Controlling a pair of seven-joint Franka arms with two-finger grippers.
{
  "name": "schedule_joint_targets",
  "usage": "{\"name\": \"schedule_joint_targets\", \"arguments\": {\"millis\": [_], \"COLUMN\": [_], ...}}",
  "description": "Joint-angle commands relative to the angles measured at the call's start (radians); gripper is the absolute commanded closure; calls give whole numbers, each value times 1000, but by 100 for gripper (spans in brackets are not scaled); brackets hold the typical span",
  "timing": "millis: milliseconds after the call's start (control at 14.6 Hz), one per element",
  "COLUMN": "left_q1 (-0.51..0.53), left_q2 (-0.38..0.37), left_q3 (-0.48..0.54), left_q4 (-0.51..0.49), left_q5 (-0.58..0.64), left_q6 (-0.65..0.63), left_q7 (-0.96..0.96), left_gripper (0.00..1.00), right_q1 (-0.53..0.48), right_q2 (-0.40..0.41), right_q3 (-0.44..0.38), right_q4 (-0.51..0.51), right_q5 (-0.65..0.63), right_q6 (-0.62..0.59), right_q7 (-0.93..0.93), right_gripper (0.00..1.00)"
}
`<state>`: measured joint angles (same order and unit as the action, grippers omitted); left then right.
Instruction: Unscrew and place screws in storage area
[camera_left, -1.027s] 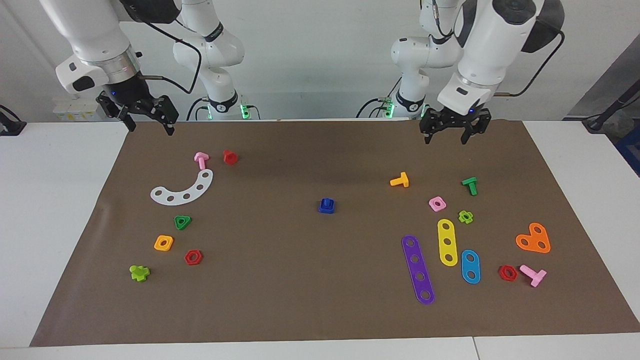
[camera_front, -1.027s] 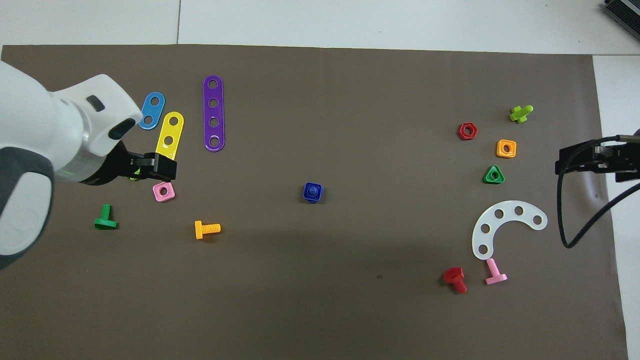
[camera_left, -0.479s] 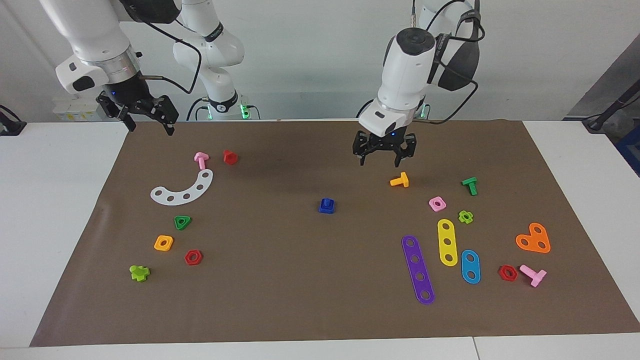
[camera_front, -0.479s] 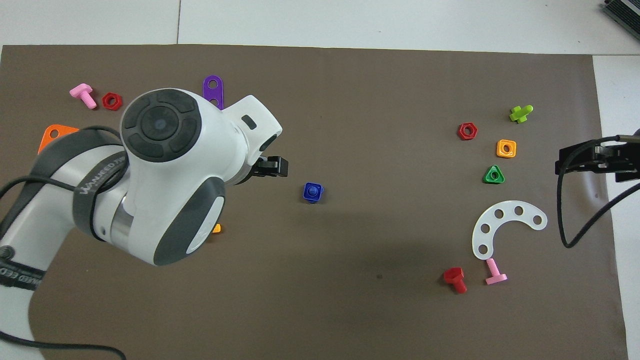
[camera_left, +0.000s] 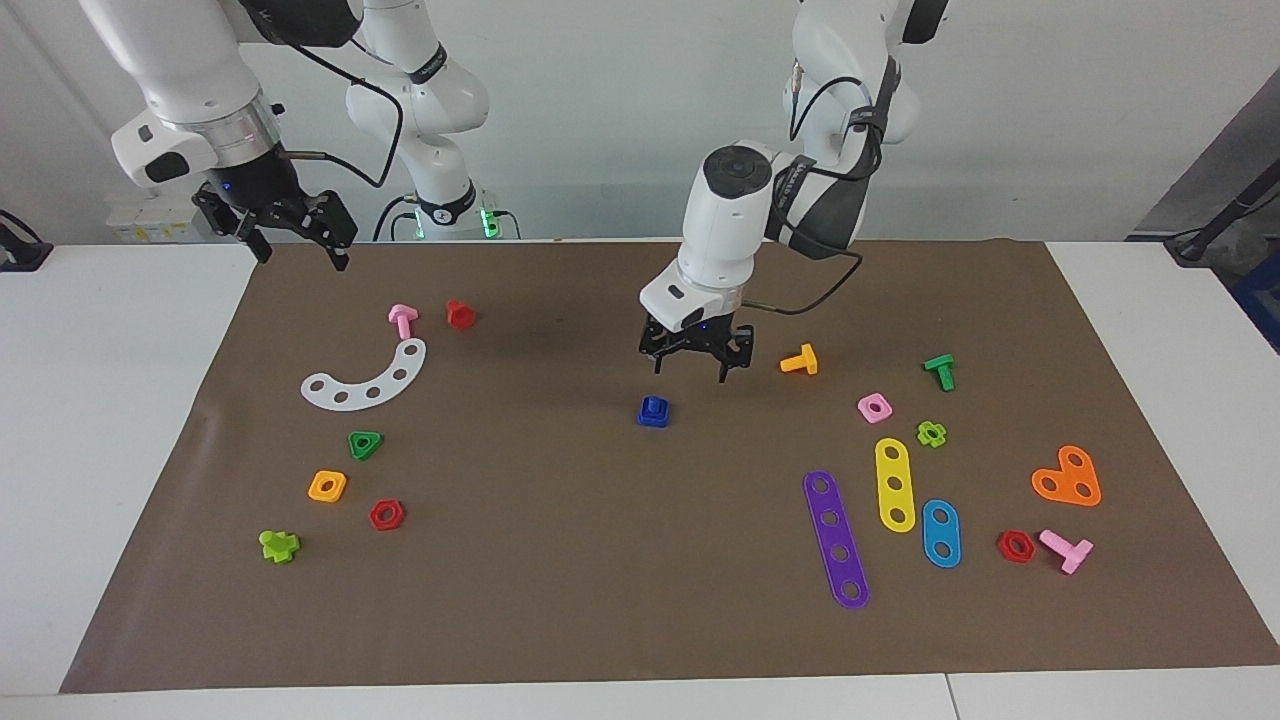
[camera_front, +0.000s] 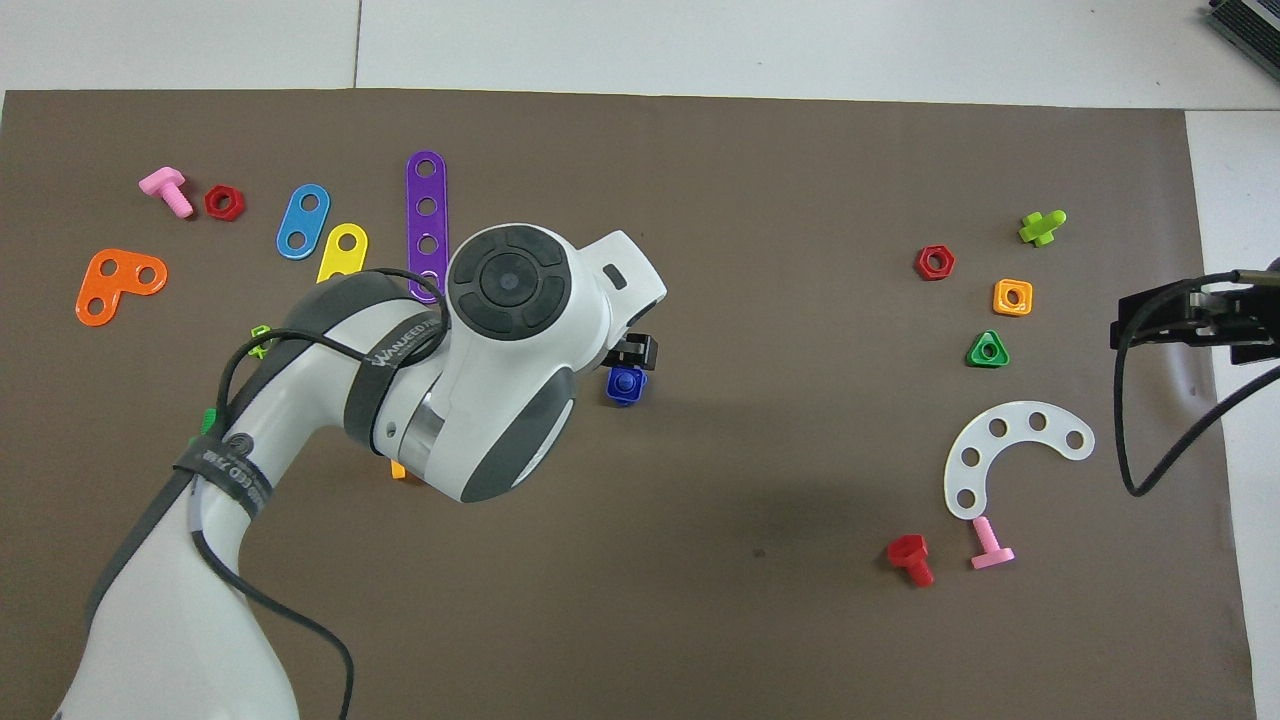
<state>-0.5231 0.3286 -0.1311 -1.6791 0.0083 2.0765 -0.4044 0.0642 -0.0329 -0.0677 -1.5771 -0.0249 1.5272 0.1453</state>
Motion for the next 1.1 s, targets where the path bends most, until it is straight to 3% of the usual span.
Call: {"name": "schedule_joint_targets", "arguments": {"millis": [0, 548, 1027], "left_q1": [-44, -63, -77], "left_q2": [82, 139, 135], "left_q3": [21, 16, 16], "left_q4": [65, -5, -63], "left_q5": [30, 53, 55], "left_q6": [17, 149, 178], "left_q7": [-16, -5, 1], "left_gripper": [0, 0, 0], "right_q1": [-4, -4, -4], "right_q2": [-19, -19, -19], "right_q3": [3, 3, 5], "right_q4": [-17, -17, -17], "right_q5": [2, 2, 2], "right_q6": [-2, -2, -2], "right_q7": [-13, -13, -13], "right_gripper": [0, 0, 0]}}
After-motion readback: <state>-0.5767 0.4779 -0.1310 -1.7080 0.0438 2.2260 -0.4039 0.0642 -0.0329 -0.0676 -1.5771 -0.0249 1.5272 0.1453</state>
